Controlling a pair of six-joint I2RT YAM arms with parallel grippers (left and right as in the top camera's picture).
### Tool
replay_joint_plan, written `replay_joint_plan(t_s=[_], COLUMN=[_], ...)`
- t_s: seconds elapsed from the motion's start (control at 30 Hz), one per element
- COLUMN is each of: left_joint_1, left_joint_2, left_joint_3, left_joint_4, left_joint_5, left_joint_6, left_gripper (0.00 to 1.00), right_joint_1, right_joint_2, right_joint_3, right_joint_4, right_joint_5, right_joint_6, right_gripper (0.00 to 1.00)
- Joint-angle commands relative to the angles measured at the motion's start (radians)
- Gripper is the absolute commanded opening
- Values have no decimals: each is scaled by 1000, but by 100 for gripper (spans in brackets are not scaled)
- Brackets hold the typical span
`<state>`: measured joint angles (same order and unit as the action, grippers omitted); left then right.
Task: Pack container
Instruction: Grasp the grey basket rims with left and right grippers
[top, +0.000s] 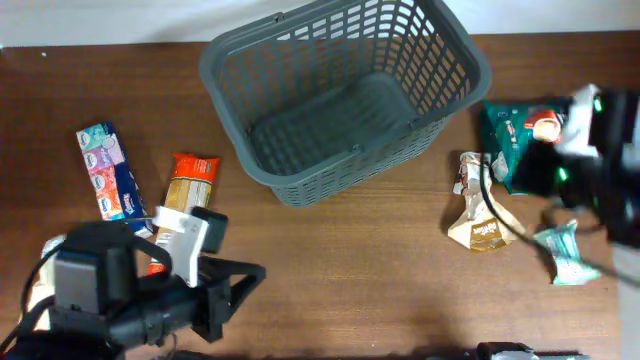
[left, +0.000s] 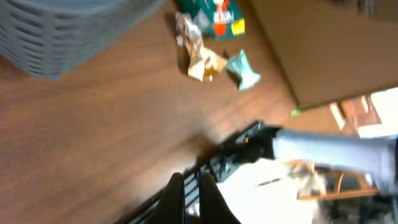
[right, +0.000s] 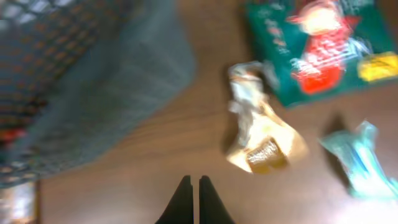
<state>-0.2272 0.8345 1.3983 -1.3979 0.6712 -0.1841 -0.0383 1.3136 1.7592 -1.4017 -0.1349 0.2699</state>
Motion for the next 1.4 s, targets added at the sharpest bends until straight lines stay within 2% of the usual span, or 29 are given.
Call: replay_joint_plan(t_s=[0.0,0.2,0.3,0.37,0.5,0.57,0.63,0.73,0.87,0.93,1.07,1.37], left_joint_1=[-133,-366,-539,-602,-692,-694,-696,-696,-696,-696,-696,-696], left_joint_2=[-1,81,216,281,455,521,542,544,544,544,544,544], left_joint_3=[-1,-20,-29,-29,-27,-14,-2,7,20,20,20,20], left_joint_4=[-10,17,94,129,187,190,190,190,205,241,296,347], left_joint_5=[-220,-437,-574,-658,-857,-959,-1062,-1155,-1287,-1298,-1296,-1296], left_joint_6=[-10,-25,-34,-37,-36,-35,-15,52,204,320,422,467], left_gripper=[2,2,2,2,2,2,2,2,2,2,2,2], right_joint_1=[7,77,112,118,117,118,118,130,170,185,190,190], right_joint_2=[68,215,296,324,381,413,410,410,410,410,410,429], right_joint_3=[174,568,755,790,795,792,759,754,754,754,753,703], right_joint_4=[15,-25,-59,-85,-198,-297,-297,-297,-297,-297,-297,-296], right_joint_5=[-161,-167,-168,-169,-168,-169,-233,-289,-288,-288,-279,-162], right_joint_6=[-87,-165,-169,-169,-204,-262,-280,-301,-343,-349,-349,-381], right_gripper=[3,4,3,4,4,4,4,4,4,3,4,4])
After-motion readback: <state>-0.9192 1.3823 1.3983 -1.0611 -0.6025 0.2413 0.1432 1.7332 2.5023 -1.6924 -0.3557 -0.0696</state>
